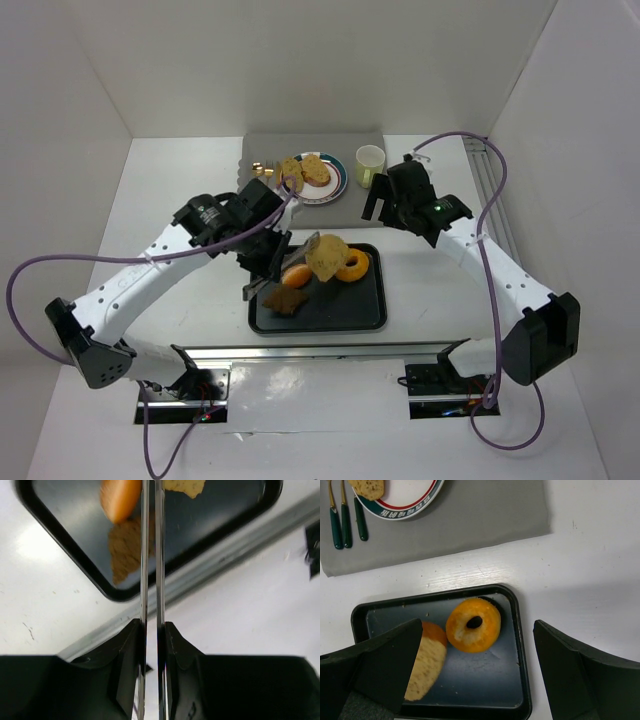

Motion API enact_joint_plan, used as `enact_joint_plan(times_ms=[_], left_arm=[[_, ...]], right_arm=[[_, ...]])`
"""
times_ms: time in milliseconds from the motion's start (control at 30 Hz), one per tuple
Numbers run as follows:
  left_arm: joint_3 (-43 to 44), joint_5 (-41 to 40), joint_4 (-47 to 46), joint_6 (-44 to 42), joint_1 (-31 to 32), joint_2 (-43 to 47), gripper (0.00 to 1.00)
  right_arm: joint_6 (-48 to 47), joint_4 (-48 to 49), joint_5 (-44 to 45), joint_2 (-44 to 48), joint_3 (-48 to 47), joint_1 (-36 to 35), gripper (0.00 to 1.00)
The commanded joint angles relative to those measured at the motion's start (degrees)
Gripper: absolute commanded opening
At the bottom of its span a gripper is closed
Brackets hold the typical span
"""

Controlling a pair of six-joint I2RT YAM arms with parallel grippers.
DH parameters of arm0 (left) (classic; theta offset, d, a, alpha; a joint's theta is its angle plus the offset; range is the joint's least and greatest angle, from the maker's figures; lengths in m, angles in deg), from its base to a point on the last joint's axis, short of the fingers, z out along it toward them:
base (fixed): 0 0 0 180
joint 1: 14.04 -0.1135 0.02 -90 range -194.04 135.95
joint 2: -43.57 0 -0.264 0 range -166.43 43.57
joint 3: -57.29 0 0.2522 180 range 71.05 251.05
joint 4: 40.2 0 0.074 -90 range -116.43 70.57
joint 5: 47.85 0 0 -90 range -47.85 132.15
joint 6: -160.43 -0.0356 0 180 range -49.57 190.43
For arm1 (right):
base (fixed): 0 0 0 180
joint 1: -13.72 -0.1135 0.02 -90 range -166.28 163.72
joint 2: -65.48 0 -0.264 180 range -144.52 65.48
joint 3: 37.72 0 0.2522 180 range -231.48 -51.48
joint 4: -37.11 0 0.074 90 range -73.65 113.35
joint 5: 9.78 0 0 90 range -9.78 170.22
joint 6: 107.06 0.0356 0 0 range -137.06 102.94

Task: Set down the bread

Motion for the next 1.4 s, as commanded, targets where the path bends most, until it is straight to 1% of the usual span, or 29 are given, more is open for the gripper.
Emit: enact_joint_plan(times_ms=[0,67,100,133,167,233,267,367,400,467,567,733,800,833,867,933,1000,1067,1100,1233,1333,1367], left_arm=[[6.15,-6.42,-4.71,2.70,-2.58,1.29,0.00],[6.34,-7.13,-8.65,3.23,-5.30,0.41,0.00],[5.55,-7.13,-13.98,3.84,-6.45,0.41,0.00],[3.97,-6.61,-16.74,3.84,-7.68,0.41,0.00],[3.44,-5.30,-19.29,3.84,-10.30,-0.81,0.00],[3.43,-4.59,-24.90,3.84,-12.69,-2.66,0.00],[4.30,-4.59,-25.98,3.84,-15.05,-3.89,0.00],[7.99,-2.74,-29.76,5.86,-19.10,-11.25,0.00],[8.52,-2.74,-30.90,5.86,-19.81,-12.59,0.00],[9.83,-0.29,-34.06,5.86,-21.83,-15.57,0.00],[12.91,2.70,-34.08,5.86,-22.54,-22.34,0.00],[13.54,3.24,-34.08,5.34,-22.54,-27.36,0.00],[13.54,3.24,-34.08,5.34,-22.54,-27.97,0.07],[13.54,3.24,-34.08,5.34,-22.54,-27.98,0.18],[13.54,2.63,-34.08,5.34,-22.54,-27.98,0.24],[13.54,1.57,-33.55,4.73,-21.94,-27.98,0.46],[13.54,0.86,-32.85,4.11,-21.93,-27.46,0.57],[13.54,0.17,-32.32,4.11,-21.41,-27.45,0.59],[13.02,-0.36,-32.32,4.11,-21.40,-26.67,0.62],[13.01,-1.59,-31.54,3.58,-20.87,-24.74,0.62],[15.12,-2.82,-30.39,4.11,-20.87,-22.45,0.59],[15.12,-3.44,-30.39,4.11,-20.87,-20.01,0.57]], right_arm=[[-0.78,3.59,-0.33,-0.69,-2.33,-0.41,0.99],[-0.78,3.59,-0.33,-0.70,-2.86,-0.41,0.99],[-1.30,3.59,-0.33,-0.70,-2.86,-0.41,0.99],[-1.31,3.59,-0.33,-0.70,-2.86,-0.41,0.99],[-1.31,3.59,-0.33,-0.70,-2.86,-0.41,0.99],[-1.31,3.59,0.19,-0.70,-2.86,-0.41,0.99],[-1.83,2.98,0.72,-0.70,-2.86,-0.41,0.99],[-1.84,2.19,1.42,-0.70,-2.86,-0.41,0.99],[-1.84,2.19,1.95,-0.70,-2.86,-0.41,0.99],[-1.84,1.57,1.95,-0.70,-2.86,-0.41,0.99],[-1.84,1.57,1.95,-0.70,-3.38,-0.41,0.99],[-1.84,0.34,3.09,-0.70,-3.39,0.11,0.99],[-1.31,0.34,3.09,-0.70,-3.39,0.11,0.99],[-1.31,0.34,3.09,-0.70,-3.39,0.64,0.99],[-1.31,0.34,3.09,-0.70,-3.39,0.64,0.99],[-1.31,0.34,3.09,-0.70,-3.39,0.64,0.99],[-1.31,0.34,3.09,-0.70,-2.87,0.64,0.99],[-1.31,0.34,2.49,-0.70,-2.86,0.64,0.99],[-1.31,0.34,2.48,-0.70,-2.86,0.64,0.99],[-1.31,0.34,1.78,-0.70,-2.86,0.64,0.99],[-1.31,0.34,1.78,-0.70,-2.86,0.64,0.99],[-1.31,0.34,1.78,-0.18,-2.86,0.64,0.99]])
